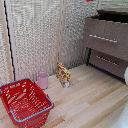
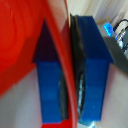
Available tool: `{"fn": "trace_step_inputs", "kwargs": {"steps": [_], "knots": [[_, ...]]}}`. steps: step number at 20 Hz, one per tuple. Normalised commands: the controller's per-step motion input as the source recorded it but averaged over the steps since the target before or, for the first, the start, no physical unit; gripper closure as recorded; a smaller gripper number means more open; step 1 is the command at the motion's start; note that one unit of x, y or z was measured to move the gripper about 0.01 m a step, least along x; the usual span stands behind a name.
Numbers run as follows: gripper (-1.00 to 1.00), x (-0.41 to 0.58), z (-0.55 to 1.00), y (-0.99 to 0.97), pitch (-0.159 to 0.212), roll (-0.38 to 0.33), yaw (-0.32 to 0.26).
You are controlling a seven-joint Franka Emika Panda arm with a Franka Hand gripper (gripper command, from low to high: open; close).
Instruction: Transport the gripper mindfully toward the orange-red bowl and clasp it to elevate with ease. Ensure your robot's arm aligns efficiently with the top drawer's opening. Carefully slide the orange-red bowl into the designated spot with precision. After confirmation, withdraw the gripper gently. Close the drawer smoothly by transitioning the gripper to its handle.
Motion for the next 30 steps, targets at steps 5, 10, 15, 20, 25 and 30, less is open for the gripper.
{"fn": "trace_step_inputs", "kwargs": {"steps": [5,10,15,20,25,30], "knots": [[1.0,0.0,0.06,-0.93,0.0,0.024,-0.083],[1.0,0.0,0.0,-0.99,0.0,0.038,-0.051],[1.0,-0.017,-0.14,-0.78,0.017,0.016,-0.021],[1.0,-0.083,-0.33,-0.11,0.04,-0.053,-0.003],[-1.0,-0.094,-0.05,0.02,0.032,-0.001,-0.011],[-1.0,0.009,-0.01,0.08,0.009,-0.018,0.023]]}}
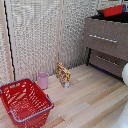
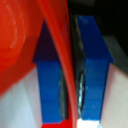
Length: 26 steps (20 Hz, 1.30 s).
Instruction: Transport the gripper mindfully toward the orange-red bowl and clasp it to elevate with ease. Ensure your robot's arm aligns efficiently with the top drawer's opening. Carefully slide the orange-red bowl into the designated spot with precision. After confirmation, withdraw the gripper gently. Close the drawer smoothly by transitioning the gripper to its handle.
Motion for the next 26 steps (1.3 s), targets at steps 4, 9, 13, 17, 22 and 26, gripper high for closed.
{"fn": "trace_step_inputs", "kwargs": {"steps": [4,9,13,17,22,26], "knots": [[-1.0,0.006,0.04,0.15,0.003,-0.048,0.158],[-1.0,0.093,0.14,0.13,0.0,-0.055,0.239],[-1.0,0.066,0.1,0.0,0.02,-0.083,0.316],[-1.0,0.036,0.1,0.01,0.053,-0.092,0.307],[-1.0,0.002,0.11,0.01,0.043,-0.228,0.224],[-1.0,0.0,0.09,0.01,0.031,-0.347,0.161]]}}
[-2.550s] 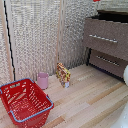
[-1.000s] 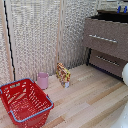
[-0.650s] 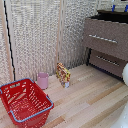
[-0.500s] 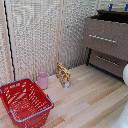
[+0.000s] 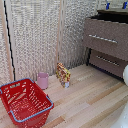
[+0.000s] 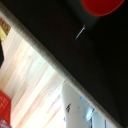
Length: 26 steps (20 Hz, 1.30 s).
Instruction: Transport the gripper mindfully toward the orange-red bowl and clasp it to elevate with ease. Ensure your robot's arm aligns efficiently with the top drawer's opening. Carefully slide the orange-red bowl into the designated spot with precision. After confirmation, withdraw the gripper gently. Close the drawer smoothly by transitioning the gripper to its handle.
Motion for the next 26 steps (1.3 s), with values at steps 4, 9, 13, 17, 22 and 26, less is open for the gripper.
{"fn": "trace_step_inputs", "kwargs": {"steps": [4,9,13,17,22,26], "knots": [[-1.0,-0.111,0.04,0.01,0.07,-0.338,0.171],[-1.0,-0.124,-0.1,0.14,0.056,-0.375,0.112],[-1.0,-0.232,-0.11,0.08,0.103,-0.358,0.147],[-1.0,-0.199,-0.2,0.21,0.128,-0.353,0.111],[-1.0,-0.179,-0.23,0.27,0.138,-0.313,0.112],[-1.0,-0.097,-0.36,0.4,0.105,-0.333,0.072]]}}
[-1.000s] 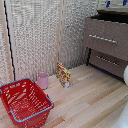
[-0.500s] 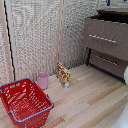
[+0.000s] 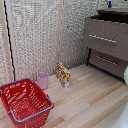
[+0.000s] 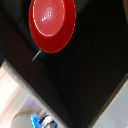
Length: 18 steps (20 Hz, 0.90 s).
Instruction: Transport the gripper mindfully toward the orange-red bowl and clasp it to elevate with ease. Ensure your robot's arm aligns efficiently with the top drawer's opening. Carefully slide the orange-red bowl into the designated spot with precision. After confirmation, withdraw the gripper gently. Close the drawer smoothly by transitioning the gripper to its handle.
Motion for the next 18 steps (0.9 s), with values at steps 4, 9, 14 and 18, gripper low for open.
{"fn": "trace_step_inputs", "kwargs": {"steps": [4,9,14,18], "knots": [[-1.0,-0.056,-0.44,0.48,0.087,-0.333,0.05],[-1.0,-0.014,-0.46,0.5,0.066,-0.346,0.037],[-1.0,0.0,-0.46,0.48,0.054,-0.352,0.046],[-1.0,-0.014,-0.27,0.21,0.084,-0.375,0.108]]}}
